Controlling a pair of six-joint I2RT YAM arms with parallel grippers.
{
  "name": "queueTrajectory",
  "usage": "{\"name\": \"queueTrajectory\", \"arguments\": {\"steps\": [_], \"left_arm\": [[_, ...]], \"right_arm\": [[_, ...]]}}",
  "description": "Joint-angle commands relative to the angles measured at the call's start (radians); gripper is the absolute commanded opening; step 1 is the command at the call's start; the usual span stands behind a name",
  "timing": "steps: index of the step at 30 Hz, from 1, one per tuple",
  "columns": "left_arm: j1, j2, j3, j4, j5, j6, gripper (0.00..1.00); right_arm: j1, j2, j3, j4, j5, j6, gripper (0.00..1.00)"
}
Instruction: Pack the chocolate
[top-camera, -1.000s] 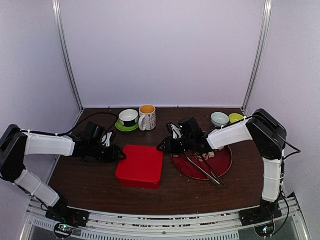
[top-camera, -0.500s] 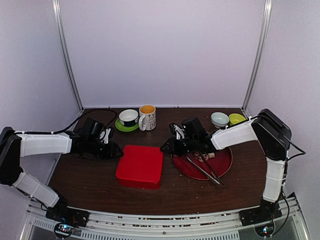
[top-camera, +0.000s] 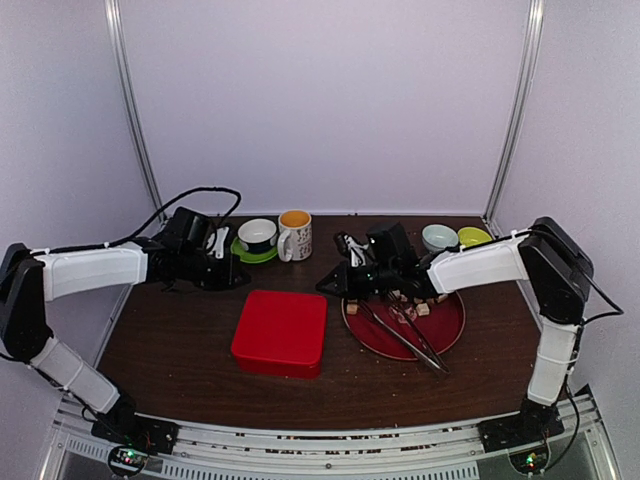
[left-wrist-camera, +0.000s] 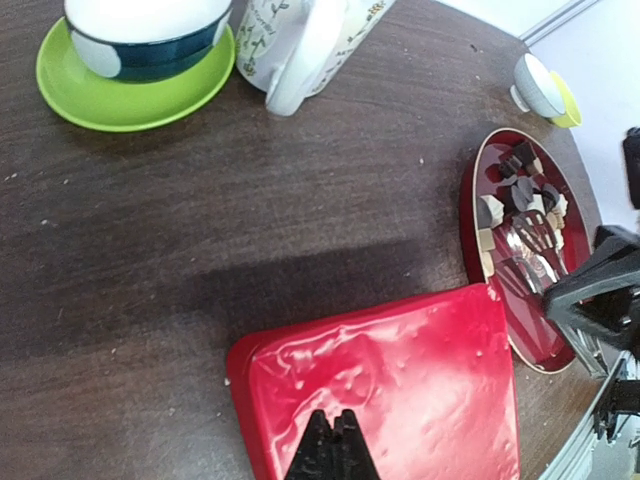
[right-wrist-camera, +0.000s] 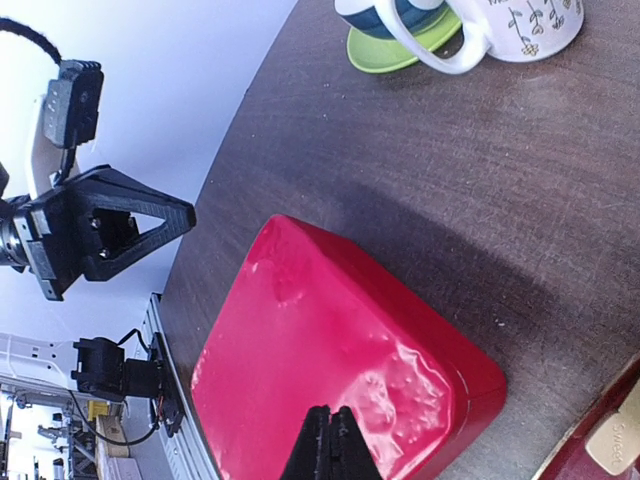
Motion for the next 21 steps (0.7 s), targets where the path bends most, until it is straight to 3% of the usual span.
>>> {"name": "queueTrajectory", "arguments": {"steps": [1, 6, 13, 21], "left_arm": [[0.016, 0.028, 0.050, 0.110, 0.077, 0.018, 0.00], [0.030, 0.118, -0.022, 0.215, 0.103, 0.005, 0.00], [0.034, 0.224, -0.098, 0.336, 0.139, -0.029, 0.00], [0.037, 0.061, -0.081, 0.212, 0.109, -0.010, 0.00]], "right_arm": [[-0.012, 0.102, -0.033, 0.139, -0.048, 0.102, 0.00], [-0.023, 0.109, -0.036, 0.139, -0.040, 0.120, 0.00], [-0.020, 0.001, 0.008, 0.110, -0.063, 0.100, 0.00], [-0.026, 0.125, -0.029, 0.078, -0.061, 0.072, 0.00]]}}
